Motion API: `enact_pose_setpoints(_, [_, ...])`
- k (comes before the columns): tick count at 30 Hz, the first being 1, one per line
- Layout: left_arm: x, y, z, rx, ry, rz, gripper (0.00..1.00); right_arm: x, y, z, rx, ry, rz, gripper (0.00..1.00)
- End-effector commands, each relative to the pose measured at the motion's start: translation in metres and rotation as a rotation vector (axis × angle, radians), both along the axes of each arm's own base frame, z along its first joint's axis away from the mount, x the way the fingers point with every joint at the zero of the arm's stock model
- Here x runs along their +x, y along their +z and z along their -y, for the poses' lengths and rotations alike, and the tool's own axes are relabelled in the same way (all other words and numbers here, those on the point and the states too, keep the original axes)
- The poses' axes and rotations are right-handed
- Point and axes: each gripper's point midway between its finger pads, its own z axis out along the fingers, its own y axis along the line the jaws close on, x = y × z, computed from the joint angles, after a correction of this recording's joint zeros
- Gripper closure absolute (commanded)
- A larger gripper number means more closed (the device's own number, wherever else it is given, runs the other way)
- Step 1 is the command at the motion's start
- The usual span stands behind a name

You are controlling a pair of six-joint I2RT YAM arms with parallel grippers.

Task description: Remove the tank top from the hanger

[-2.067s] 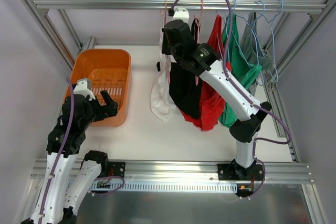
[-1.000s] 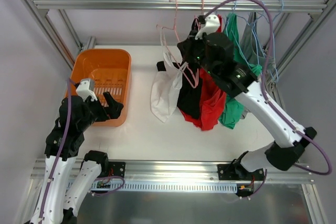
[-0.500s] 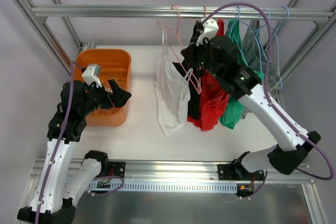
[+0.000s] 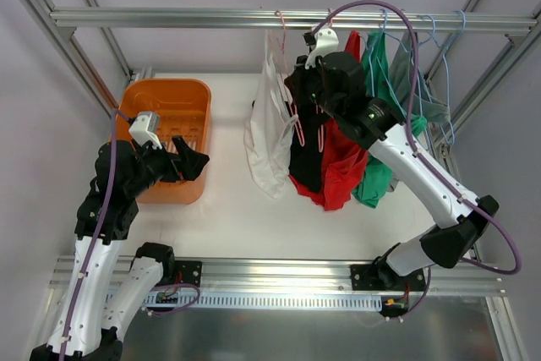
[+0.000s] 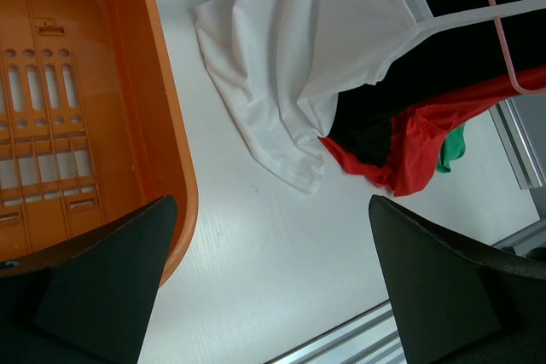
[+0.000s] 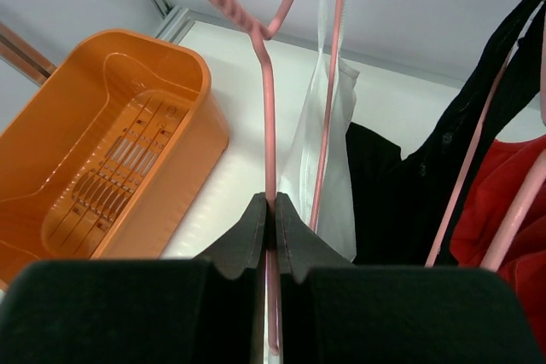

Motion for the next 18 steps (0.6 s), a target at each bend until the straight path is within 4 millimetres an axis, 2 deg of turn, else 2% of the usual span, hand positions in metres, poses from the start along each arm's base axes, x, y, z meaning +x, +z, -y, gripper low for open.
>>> enact_pose_setpoints(1, [0.003,0.008,-0.001,0.019,-0.004,0.054,0.01,-0.01,0.071,0.014,0.185,-0.033,0.157,1.0])
enact_pose_setpoints(7, [0.002,0.007,-0.001,0.014,-0.001,0.051,0.01,-0.022,0.091,0.02,0.242,-0.013,0.197,1.0])
enact_pose_setpoints(13, [0.003,0.007,0.0,0.007,-0.006,0.042,0.01,-0.036,0.102,0.025,0.286,0.022,0.204,1.0])
enact_pose_setpoints(15, [0.003,0.009,0.002,0.003,-0.013,0.043,0.01,-0.04,0.1,0.028,0.292,0.017,0.185,1.0])
enact_pose_setpoints(17, [0.004,0.016,0.005,-0.005,-0.03,0.049,0.01,-0.055,0.094,0.031,0.302,0.041,0.131,1.0])
enact_pose_setpoints(18, [0.005,0.021,0.006,-0.009,-0.034,0.055,0.01,-0.061,0.085,0.032,0.298,0.056,0.101,1.0])
